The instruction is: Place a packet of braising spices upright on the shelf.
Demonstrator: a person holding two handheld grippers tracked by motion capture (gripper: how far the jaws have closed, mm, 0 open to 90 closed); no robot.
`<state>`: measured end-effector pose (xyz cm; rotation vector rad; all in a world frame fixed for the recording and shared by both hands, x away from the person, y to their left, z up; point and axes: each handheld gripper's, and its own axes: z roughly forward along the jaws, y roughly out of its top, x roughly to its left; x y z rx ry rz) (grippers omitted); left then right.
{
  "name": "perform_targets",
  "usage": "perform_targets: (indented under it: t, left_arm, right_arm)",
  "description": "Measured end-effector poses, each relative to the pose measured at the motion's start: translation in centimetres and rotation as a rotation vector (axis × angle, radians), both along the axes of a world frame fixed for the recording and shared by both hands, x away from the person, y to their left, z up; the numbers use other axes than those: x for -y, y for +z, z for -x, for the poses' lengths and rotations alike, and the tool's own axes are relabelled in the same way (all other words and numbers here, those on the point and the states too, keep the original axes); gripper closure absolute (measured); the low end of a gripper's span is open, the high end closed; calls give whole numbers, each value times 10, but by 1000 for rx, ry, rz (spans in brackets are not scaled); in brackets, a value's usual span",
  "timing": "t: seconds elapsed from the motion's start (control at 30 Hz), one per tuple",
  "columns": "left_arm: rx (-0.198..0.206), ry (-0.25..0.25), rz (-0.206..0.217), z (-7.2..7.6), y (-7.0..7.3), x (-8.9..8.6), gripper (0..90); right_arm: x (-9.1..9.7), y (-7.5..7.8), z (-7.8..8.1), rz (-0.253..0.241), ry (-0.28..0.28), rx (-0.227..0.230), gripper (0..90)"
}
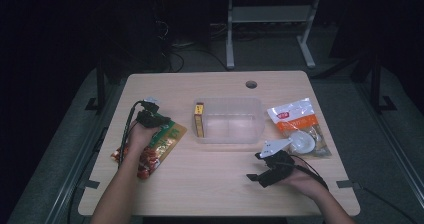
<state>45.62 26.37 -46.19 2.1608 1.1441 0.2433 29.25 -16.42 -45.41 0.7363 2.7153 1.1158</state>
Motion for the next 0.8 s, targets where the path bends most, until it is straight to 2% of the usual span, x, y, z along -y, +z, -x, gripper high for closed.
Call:
perform_targets:
  t: [0.13,0.3,0.43,0.53,0.7,0.8]
  left_arm:
    - [-21,-52,14,12,0,8,900]
    - [-15,-136,-18,23,3,17,900]
    - [4,-135,66,28,15,7,898]
    - [21,-158,95,38,30,-4,801]
    - [41,-184,66,58,41,-20,661]
    - [44,-194,69,73,45,-34,569]
  right_arm:
    - [0,0,0,1,-3,2,195]
    - [0,0,0,5,-2,4,195]
    - [0,1,1,9,-3,4,194]
    - [1,0,1,8,0,10,194]
    - [2,0,1,5,-2,8,194]
    - [1,1,3,13,1,8,194]
